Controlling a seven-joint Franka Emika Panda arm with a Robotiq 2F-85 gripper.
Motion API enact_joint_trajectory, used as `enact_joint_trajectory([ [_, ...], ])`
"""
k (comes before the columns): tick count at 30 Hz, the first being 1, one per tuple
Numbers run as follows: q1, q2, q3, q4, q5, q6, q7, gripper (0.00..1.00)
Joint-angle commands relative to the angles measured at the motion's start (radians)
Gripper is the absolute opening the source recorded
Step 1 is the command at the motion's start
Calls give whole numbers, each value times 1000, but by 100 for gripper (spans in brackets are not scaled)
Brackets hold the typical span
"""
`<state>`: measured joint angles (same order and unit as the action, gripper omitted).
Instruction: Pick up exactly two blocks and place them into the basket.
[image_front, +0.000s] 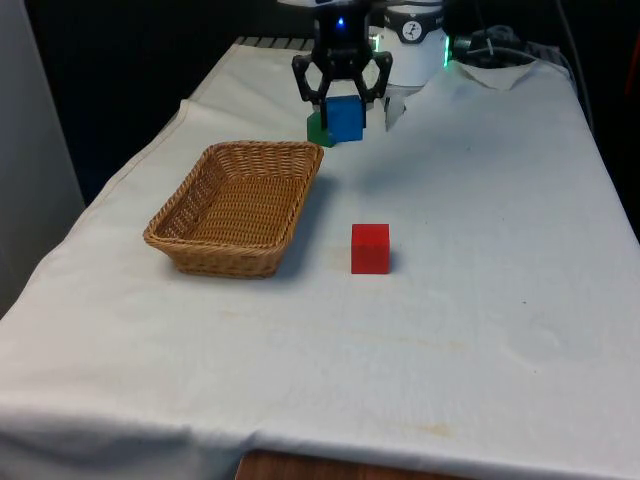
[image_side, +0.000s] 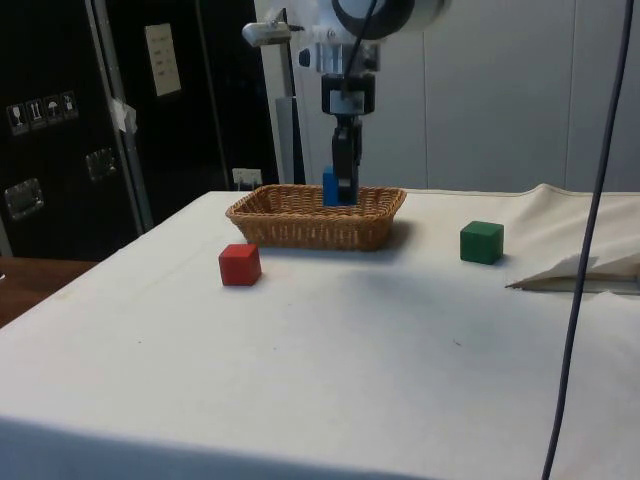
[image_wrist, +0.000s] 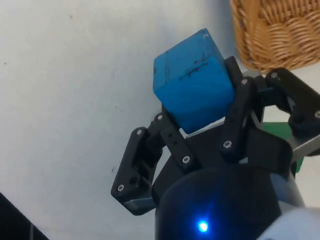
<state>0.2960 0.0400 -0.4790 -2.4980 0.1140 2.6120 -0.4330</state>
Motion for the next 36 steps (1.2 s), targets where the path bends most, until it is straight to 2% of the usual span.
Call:
enact_joint_trajectory([
  [1, -4, 3, -5, 5, 5, -4, -10, 3],
  [4, -2, 6, -21, 4, 0, 0, -11, 3],
  [5, -6, 9, -24, 8, 8, -3, -23, 3],
  [12, -10, 29, -65, 19, 18, -1, -50, 3],
  [14, -6, 34, -75, 21, 3, 0, -40, 3],
  [15, -10, 37, -75, 23, 22, -1, -58, 3],
  [23, -16, 96, -110, 55, 83, 3, -120, 3],
  [24, -8, 98, -115, 55, 63, 1, -103, 3],
  [25, -16, 104, -113, 59, 92, 3, -128, 3],
  [31, -22, 160, -131, 87, 159, 6, -179, 3],
  [32, -11, 162, -140, 87, 140, 3, -162, 3],
  [33, -23, 168, -133, 91, 169, 6, -185, 3],
  [36, -26, 205, -139, 109, 215, 8, -215, 3],
])
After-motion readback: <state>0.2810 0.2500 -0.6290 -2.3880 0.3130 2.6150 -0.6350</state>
